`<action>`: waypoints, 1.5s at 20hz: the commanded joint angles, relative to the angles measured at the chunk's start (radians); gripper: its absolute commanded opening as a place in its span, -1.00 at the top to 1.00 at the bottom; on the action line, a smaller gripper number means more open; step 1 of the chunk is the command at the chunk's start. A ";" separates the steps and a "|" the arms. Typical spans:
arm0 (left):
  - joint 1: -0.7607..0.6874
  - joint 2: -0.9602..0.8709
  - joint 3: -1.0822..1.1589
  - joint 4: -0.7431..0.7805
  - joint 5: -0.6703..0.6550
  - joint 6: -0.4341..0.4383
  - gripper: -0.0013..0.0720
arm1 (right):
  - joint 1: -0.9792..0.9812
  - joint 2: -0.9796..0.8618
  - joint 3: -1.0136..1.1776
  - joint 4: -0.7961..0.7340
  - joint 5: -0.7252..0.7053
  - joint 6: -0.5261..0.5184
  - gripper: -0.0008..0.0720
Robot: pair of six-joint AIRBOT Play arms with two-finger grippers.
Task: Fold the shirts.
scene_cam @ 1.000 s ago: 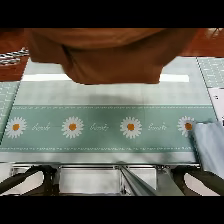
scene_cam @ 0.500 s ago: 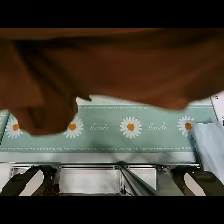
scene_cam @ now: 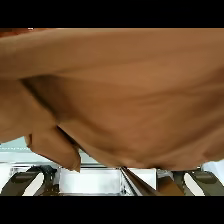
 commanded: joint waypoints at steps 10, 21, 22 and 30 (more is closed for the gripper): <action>-0.016 -0.587 -0.441 0.032 0.465 0.064 0.91 | 0.000 -0.485 -0.391 0.012 -0.289 -0.042 0.92; -0.016 -1.219 -0.029 -0.114 0.497 -0.084 0.68 | 0.000 -1.122 -0.140 0.131 -0.470 0.109 0.91; -0.016 -1.222 -0.029 -0.116 0.492 -0.111 0.04 | -0.004 -1.144 -0.125 0.163 -0.479 0.125 0.86; 0.220 -1.157 0.027 -0.010 -0.039 -0.142 -0.43 | -0.330 -1.064 -0.026 0.415 -0.103 0.018 -0.14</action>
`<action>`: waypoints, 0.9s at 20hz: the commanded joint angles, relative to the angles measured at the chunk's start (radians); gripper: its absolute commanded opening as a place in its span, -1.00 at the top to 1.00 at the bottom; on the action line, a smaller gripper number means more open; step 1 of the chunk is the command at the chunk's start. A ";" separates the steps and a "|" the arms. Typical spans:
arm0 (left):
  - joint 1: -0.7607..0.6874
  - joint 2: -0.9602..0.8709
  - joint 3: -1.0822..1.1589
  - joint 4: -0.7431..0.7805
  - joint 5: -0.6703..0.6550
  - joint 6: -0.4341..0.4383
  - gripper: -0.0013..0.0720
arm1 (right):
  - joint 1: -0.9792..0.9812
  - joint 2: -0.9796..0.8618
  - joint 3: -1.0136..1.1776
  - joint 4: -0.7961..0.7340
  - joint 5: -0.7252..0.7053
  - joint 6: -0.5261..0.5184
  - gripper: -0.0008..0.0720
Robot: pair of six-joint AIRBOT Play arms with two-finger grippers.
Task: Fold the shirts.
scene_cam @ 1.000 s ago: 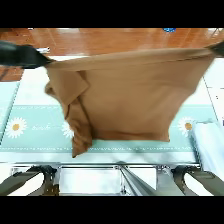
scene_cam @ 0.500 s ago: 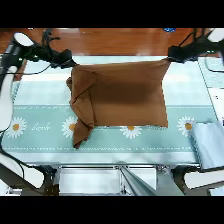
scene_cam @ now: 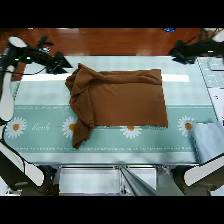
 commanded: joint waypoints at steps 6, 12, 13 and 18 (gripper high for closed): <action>0.122 0.415 -0.630 0.086 -0.060 0.047 -0.43 | -0.268 0.349 -0.460 -0.111 0.142 -0.134 -0.14; 0.092 0.778 -1.289 -0.315 0.076 0.283 -0.43 | -0.298 0.581 -1.018 0.023 -0.056 -0.279 -0.14; 0.062 0.792 -1.341 -0.316 0.082 0.286 -0.43 | -0.298 0.602 -1.070 0.055 -0.060 -0.307 -0.14; -0.179 0.775 -1.425 -0.331 0.268 0.257 -0.43 | -0.298 0.663 -1.186 0.090 -0.054 -0.345 -0.14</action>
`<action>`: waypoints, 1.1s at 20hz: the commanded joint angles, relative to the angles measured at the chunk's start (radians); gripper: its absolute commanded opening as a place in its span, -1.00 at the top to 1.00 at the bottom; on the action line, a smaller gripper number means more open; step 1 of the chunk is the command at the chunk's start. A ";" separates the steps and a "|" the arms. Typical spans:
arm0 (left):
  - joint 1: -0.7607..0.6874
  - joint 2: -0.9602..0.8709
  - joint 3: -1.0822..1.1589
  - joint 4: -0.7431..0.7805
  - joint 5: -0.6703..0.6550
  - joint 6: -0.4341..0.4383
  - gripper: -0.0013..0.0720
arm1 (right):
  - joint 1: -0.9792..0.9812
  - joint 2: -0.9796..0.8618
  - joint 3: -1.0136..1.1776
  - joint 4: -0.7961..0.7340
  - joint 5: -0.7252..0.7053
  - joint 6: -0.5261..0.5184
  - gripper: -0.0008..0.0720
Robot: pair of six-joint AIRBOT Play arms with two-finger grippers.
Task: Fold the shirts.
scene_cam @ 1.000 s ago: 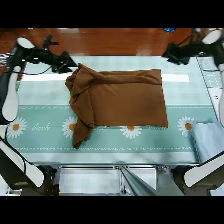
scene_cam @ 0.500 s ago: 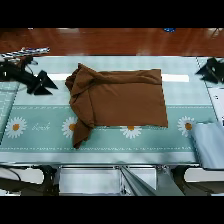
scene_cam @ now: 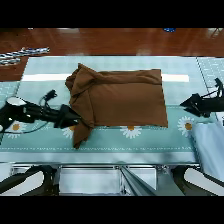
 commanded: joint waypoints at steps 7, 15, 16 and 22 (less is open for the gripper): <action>-0.167 -0.055 -0.067 -0.064 0.292 -0.066 -0.43 | -0.003 0.061 -0.082 0.037 0.015 -0.035 -0.14; -0.253 -0.138 -0.059 -0.275 0.443 0.006 0.51 | -0.003 0.061 -0.082 0.011 0.021 -0.034 -0.14; -0.246 -0.138 -0.052 -0.275 0.423 0.048 0.91 | -0.003 0.061 -0.082 -0.011 0.025 -0.027 -0.14; -0.192 -0.138 -0.011 -0.275 0.300 0.106 0.91 | -0.003 0.060 -0.188 -0.095 0.087 0.017 -0.14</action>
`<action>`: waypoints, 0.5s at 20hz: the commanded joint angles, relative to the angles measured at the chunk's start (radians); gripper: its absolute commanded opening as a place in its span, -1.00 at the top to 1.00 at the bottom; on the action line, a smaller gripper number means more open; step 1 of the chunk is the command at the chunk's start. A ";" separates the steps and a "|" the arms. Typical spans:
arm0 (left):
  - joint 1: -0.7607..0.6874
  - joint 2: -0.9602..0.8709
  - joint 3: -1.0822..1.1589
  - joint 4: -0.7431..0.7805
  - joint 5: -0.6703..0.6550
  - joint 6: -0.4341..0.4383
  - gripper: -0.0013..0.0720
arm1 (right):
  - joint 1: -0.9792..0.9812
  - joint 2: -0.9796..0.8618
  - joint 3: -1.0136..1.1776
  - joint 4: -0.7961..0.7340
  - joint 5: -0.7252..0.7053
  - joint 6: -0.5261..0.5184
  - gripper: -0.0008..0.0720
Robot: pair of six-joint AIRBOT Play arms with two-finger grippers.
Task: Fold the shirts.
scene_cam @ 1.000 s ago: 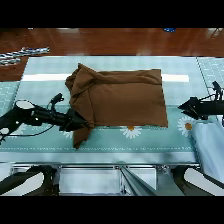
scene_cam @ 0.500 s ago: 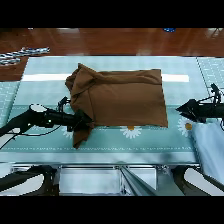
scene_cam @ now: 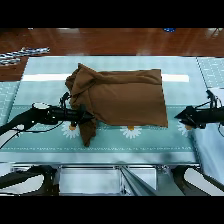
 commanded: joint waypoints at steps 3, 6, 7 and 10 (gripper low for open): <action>0.018 -0.001 0.014 -0.007 -0.063 0.034 0.91 | 0.000 -0.005 -0.084 0.005 0.008 0.021 -0.14; 0.018 -0.001 0.014 -0.007 -0.072 0.039 0.91 | 0.016 -0.053 -0.084 0.020 0.005 0.021 -0.14; 0.018 -0.001 0.014 -0.007 -0.073 0.039 0.91 | 0.037 -0.080 -0.084 0.023 -0.005 0.021 -0.14; 0.017 -0.001 0.014 -0.007 -0.076 0.038 0.91 | 0.098 -0.145 -0.083 0.113 -0.095 0.009 -0.14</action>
